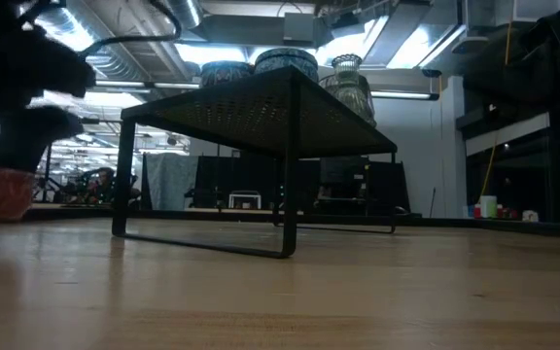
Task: Pick & Place candle stick holders
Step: Put the pink scented candle on the shelf
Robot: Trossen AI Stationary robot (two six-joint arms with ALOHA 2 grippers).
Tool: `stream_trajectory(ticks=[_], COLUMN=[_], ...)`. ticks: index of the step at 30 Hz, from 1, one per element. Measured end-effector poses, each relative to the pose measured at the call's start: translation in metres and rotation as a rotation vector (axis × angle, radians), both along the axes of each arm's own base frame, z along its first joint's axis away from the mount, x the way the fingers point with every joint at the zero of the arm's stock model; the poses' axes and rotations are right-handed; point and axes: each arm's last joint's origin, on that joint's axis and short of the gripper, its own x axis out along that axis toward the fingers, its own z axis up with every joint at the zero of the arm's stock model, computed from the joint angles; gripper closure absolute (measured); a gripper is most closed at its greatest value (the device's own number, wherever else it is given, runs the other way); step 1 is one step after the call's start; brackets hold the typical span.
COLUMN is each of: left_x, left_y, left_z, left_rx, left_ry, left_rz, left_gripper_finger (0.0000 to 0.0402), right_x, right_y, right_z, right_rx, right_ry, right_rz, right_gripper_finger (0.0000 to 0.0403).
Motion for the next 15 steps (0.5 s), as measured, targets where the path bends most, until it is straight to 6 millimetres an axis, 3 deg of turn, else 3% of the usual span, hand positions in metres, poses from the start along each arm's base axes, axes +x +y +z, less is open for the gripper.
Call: stream_trajectory(ticks=[15], left_x=[0.013], left_y=[-0.010], left_z=[0.055], left_rx=[-0.078], left_ry=[0.040], left_rz=[0.023], left_gripper_finger=[0.0094], right_x=[0.000], right_y=[0.000], right_z=[0.000], right_rx=[0.000], right_ry=[0.000], right_rz=[0.000], right_gripper_finger=[0.0355])
